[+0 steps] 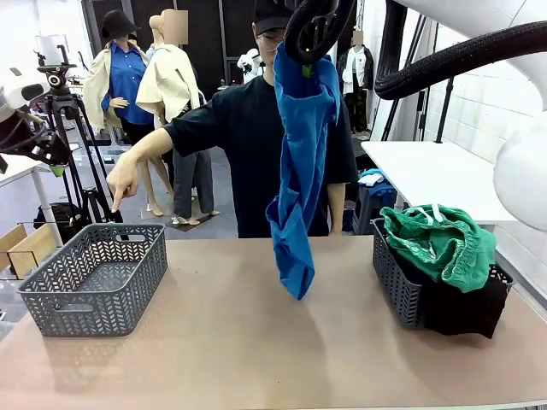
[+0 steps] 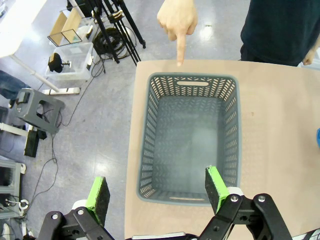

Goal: Sort the tops and bottoms.
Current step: Sort the clothes according to human instructions.

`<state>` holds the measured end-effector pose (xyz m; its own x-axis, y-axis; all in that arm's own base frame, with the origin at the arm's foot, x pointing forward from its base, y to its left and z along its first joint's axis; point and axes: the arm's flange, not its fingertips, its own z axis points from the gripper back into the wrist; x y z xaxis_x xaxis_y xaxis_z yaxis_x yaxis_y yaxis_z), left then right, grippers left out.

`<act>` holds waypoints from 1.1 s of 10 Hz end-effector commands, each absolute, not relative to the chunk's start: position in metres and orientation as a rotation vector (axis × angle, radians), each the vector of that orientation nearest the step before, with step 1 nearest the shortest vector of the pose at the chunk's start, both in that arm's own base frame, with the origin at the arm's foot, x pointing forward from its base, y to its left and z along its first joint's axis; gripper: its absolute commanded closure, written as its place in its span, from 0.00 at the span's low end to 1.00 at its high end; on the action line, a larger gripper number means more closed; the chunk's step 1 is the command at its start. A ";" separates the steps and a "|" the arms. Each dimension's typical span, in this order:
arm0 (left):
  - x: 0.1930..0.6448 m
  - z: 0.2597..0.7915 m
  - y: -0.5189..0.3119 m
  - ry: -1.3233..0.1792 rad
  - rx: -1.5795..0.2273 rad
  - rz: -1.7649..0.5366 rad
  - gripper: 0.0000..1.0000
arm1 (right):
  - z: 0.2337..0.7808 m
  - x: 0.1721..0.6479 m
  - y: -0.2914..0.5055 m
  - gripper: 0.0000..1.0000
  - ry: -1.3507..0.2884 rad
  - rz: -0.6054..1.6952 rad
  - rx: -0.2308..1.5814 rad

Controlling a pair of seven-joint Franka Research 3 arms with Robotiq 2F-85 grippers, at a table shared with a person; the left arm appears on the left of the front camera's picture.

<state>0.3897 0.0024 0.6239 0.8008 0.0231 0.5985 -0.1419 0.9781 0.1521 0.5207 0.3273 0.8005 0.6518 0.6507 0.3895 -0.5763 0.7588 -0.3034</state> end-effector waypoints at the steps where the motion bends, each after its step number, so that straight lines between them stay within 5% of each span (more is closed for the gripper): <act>1: 0.389 0.624 0.005 -0.635 0.208 0.090 0.00 | 0.802 0.519 0.329 1.00 -0.519 0.700 -0.160; 6: 0.407 0.619 0.024 -0.634 0.199 0.154 0.00 | 0.802 0.519 0.329 1.00 -0.519 0.700 -0.160; 11: 0.432 0.609 0.166 -0.542 0.219 0.422 0.00 | 0.802 0.519 0.329 1.00 -0.519 0.700 -0.160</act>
